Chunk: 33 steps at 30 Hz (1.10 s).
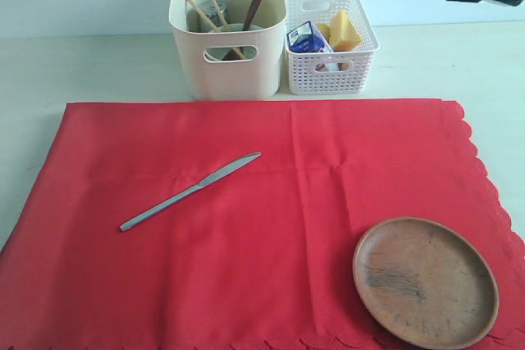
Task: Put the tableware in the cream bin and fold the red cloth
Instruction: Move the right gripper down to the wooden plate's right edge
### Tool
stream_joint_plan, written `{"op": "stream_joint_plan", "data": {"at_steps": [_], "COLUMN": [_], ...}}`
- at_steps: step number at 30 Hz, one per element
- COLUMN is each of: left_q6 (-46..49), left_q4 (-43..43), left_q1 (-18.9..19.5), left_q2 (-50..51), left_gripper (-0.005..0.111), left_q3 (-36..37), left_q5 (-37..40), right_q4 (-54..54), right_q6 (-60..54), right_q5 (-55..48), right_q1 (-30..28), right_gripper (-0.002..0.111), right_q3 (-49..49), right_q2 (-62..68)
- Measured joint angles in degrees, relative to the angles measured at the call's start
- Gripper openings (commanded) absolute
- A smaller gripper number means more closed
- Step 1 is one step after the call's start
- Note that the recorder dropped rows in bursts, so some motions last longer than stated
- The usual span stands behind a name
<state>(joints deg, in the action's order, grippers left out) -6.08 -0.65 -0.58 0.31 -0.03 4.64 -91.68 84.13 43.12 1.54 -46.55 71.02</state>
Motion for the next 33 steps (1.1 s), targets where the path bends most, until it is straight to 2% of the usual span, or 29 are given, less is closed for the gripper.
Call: {"op": "stream_joint_plan", "data": {"at_steps": [18,27,33], "left_q6": [0.0,0.0,0.0], "left_q4": [0.0,0.0,0.0], "left_q1": [0.0,0.0,0.0], "left_q2": [0.0,0.0,0.0], "left_gripper": [0.003,0.003,0.003], "left_q3": [0.0,0.0,0.0], "left_q5": [0.0,0.0,0.0], "right_q4": [5.4,5.4,5.4], "right_q6": [-8.5,-8.9,-9.0], "right_q5": [-1.7,-9.8,-18.7], "right_q1": [0.0,0.0,0.0], "right_gripper": [0.001,0.001,0.001], "right_q3": [8.2,12.8,16.3], "right_q2": [-0.1,-0.1,-0.1]}}
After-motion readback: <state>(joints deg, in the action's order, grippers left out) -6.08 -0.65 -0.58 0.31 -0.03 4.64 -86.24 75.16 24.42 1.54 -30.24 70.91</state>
